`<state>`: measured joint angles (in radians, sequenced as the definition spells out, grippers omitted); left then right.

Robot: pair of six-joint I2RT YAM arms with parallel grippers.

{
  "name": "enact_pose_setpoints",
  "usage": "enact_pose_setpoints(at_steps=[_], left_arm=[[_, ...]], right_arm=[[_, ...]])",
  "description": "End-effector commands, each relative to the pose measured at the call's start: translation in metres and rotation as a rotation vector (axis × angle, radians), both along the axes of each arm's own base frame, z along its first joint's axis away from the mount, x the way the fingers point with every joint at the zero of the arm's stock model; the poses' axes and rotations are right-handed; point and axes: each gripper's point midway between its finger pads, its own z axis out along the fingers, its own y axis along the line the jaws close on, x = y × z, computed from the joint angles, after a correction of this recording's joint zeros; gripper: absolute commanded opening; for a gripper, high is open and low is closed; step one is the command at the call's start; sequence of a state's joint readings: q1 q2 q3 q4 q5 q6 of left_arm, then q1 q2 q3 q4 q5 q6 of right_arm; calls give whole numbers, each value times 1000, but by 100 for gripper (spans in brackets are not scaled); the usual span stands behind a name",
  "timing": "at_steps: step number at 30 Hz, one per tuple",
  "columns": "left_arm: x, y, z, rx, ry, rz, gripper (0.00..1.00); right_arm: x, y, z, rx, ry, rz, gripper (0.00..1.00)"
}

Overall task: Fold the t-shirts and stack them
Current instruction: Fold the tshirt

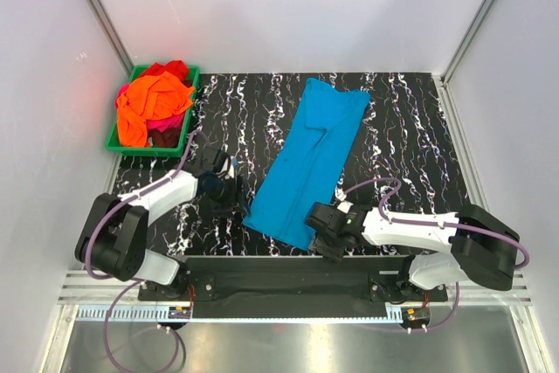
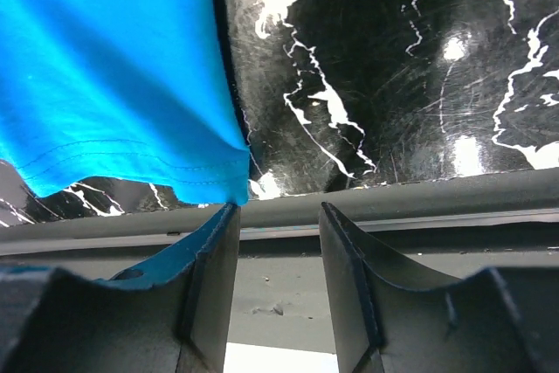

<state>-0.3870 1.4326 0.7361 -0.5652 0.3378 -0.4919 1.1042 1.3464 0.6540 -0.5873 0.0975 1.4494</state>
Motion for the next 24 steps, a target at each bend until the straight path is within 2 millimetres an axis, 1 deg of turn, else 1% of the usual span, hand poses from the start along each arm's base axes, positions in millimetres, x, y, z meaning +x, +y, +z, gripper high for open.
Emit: enact_pose_setpoints(at_steps=[1, 3, 9, 12, 15, 16, 17, 18, 19, 20, 24], left_arm=[[14, -8, 17, -42, -95, -37, 63], [12, -8, 15, -38, -87, -54, 64], [3, -9, -1, -28, -35, -70, 64], [-2, -8, -12, -10, 2, -74, 63], [-5, -6, -17, 6, 22, -74, 63], [-6, -5, -19, 12, 28, -75, 61], [-5, -5, -19, 15, 28, -74, 60], [-5, -4, -19, 25, 27, -68, 59], [-5, -2, -20, 33, 29, -65, 56], [-4, 0, -20, 47, 28, -60, 53], [-4, 1, -20, 56, 30, -50, 45]], right_arm=[[10, 6, 5, 28, -56, -35, 49], [12, 6, 4, 29, -62, -43, 49], [15, 7, 3, 36, -74, -65, 49], [16, 5, 1, 26, -79, -69, 47], [18, 5, 2, 14, -83, -73, 45], [19, 4, 3, 10, -86, -71, 44], [21, 9, 10, 23, -94, -68, 43], [22, 9, 13, 21, -98, -66, 43], [23, 10, 16, 21, -102, -63, 43], [26, 13, 23, 34, -116, -67, 43], [29, 9, 30, 16, -131, -82, 42]])
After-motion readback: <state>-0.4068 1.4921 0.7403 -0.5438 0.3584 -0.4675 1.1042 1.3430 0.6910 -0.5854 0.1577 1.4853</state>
